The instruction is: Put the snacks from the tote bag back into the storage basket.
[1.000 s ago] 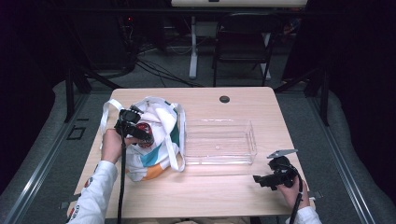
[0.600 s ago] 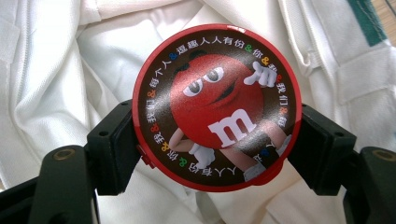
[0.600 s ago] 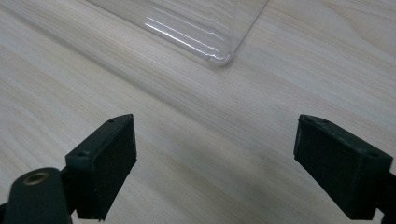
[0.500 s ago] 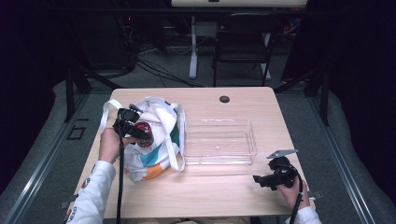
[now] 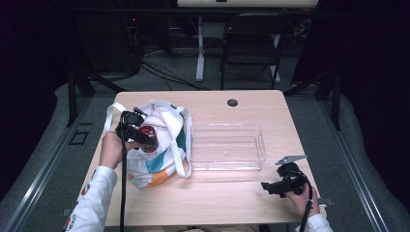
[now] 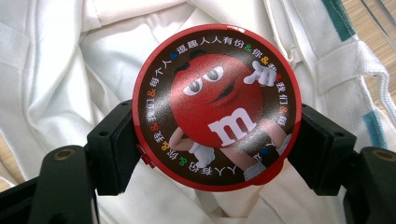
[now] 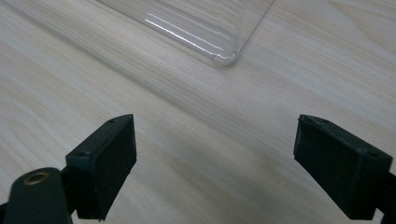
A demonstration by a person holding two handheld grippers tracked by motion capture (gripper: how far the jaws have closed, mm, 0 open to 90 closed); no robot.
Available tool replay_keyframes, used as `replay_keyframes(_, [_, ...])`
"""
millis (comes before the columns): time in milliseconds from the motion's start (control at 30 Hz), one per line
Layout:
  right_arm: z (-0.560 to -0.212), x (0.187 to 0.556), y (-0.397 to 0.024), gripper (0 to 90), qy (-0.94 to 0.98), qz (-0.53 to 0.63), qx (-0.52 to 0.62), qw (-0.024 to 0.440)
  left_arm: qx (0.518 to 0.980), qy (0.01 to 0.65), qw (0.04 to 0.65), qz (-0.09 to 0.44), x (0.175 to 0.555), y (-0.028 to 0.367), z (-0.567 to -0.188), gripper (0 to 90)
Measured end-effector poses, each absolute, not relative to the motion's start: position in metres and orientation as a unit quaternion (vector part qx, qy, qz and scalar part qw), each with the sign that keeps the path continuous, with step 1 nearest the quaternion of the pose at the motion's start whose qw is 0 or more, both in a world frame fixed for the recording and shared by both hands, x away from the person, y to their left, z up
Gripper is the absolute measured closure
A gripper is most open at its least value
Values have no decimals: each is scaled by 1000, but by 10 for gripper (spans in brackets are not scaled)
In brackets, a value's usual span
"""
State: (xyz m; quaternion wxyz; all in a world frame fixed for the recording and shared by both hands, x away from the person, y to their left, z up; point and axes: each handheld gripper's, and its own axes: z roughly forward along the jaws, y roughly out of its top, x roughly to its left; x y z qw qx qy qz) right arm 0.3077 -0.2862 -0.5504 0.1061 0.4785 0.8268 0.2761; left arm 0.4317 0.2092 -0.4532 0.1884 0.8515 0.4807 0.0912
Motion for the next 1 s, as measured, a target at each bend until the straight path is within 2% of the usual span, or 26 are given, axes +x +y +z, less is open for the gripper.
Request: replay_keyframes(1000, [-549,307,-288,132,826,272,482,112,856,458,208,119,430,190,-403,255])
